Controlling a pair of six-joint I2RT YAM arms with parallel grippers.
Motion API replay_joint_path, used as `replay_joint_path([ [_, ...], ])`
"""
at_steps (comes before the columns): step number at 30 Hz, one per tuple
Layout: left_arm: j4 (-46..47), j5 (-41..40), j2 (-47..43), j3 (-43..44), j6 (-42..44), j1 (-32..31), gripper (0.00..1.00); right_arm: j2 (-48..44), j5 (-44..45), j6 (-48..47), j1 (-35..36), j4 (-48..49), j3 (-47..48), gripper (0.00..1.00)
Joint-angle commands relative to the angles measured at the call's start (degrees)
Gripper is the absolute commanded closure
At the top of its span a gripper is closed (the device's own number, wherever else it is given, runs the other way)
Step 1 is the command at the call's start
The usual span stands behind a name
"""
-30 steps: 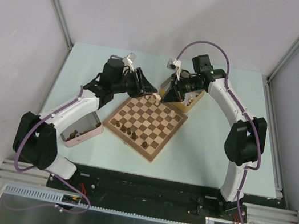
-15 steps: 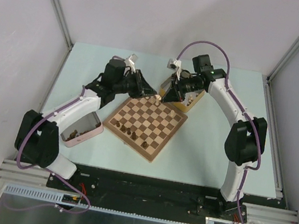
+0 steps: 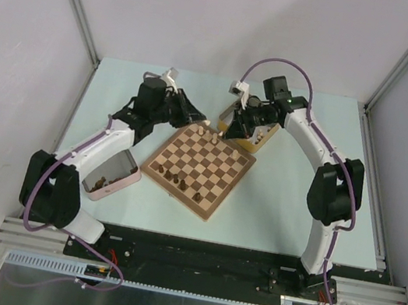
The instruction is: Set up the chess pieces on the board
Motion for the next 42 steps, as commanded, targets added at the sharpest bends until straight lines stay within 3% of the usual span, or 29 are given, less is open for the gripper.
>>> replay_joint_path([
  [1,-0.4,-7.7,1.2,4.0,4.1,2.2,1.0,-2.8,4.7,4.7,-2.1,4.6,-0.2,0.96],
  [16,-17.3,-26.3,21.2,24.7,22.3,1.1,1.0,-1.8,7.3,7.4,-5.8,5.9,1.2,0.96],
  [25,-18.3,-27.6,29.1,30.0,25.9,-0.4,1.0,-0.1,7.3,8.4,-6.2,5.9,2.9,0.96],
  [42,-19.1,-26.7,33.4,29.3,27.5,-1.2,0.98,1.4,7.7,8.8,-6.8,6.0,4.4,0.96],
])
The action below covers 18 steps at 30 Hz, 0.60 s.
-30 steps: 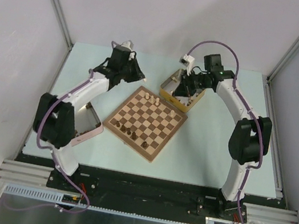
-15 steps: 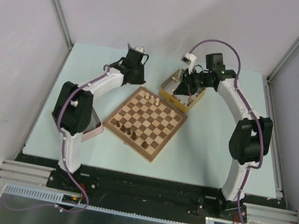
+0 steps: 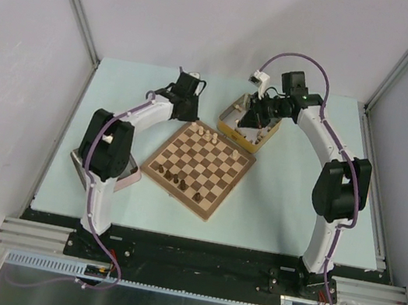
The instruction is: Set up the chess pieces on the board
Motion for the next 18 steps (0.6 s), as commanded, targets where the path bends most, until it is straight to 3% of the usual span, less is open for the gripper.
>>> replay_joint_path([
  [1,0.3,0.0,1.4,1.7,1.3,-0.5,0.98,0.6,-0.2,0.5,-0.4,1.1,3.0,0.95],
  [18,0.2,-0.8,2.9,2.0,0.9,-0.5,0.94,1.3,-0.2,0.4,-0.8,1.1,3.4,0.96],
])
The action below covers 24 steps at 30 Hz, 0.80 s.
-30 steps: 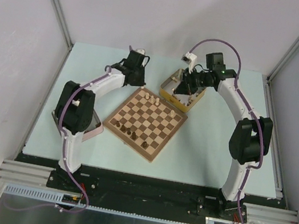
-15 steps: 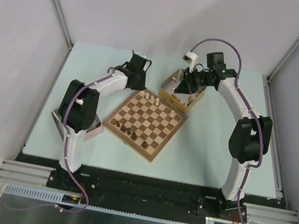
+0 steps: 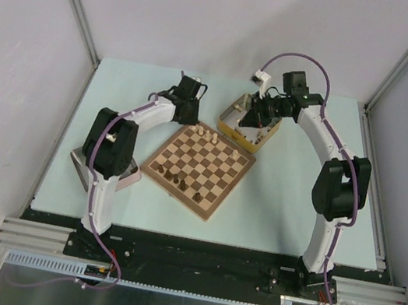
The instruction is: Set up the chess pieces on the board
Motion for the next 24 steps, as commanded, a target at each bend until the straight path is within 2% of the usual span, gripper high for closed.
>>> replay_joint_path([
  [1,0.5,-1.0,0.5,2.1,0.9,-0.2,0.94,0.4,-0.2,0.2,-0.2,1.1,2.7,0.96],
  [24,0.5,-1.7,1.3,3.6,1.0,-0.2,0.93,0.6,-0.2,0.1,-0.3,0.7,2.5,0.96],
])
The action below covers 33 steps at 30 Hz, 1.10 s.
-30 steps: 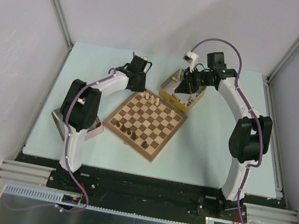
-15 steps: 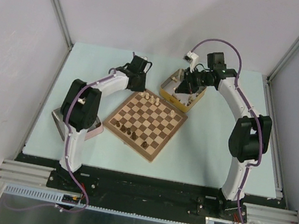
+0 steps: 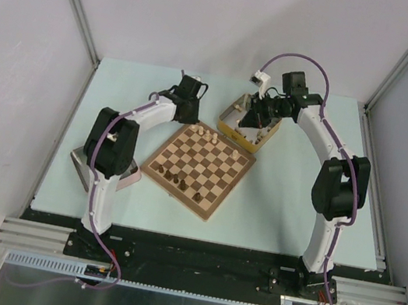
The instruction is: Set up the chess pieces on the board
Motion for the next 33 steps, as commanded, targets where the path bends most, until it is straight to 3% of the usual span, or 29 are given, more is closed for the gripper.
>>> replay_joint_path([
  [1,0.5,0.0,0.6,2.5,0.9,-0.2,0.93,0.2,-0.2,0.1,-0.3,0.7,2.5,0.96],
  [16,0.4,-0.1,0.0,2.0,0.6,-0.3,0.72,0.3,-0.7,0.4,-0.3,0.7,2.8,0.96],
  [25,0.4,0.1,-0.8,1.8,0.5,-0.3,0.69,0.2,-0.7,0.4,-0.3,0.7,2.8,0.96],
  [33,0.4,0.7,-3.8,2.0,-0.3,-0.2,0.6,0.0,-0.6,0.1,0.0,0.6,2.6,0.96],
])
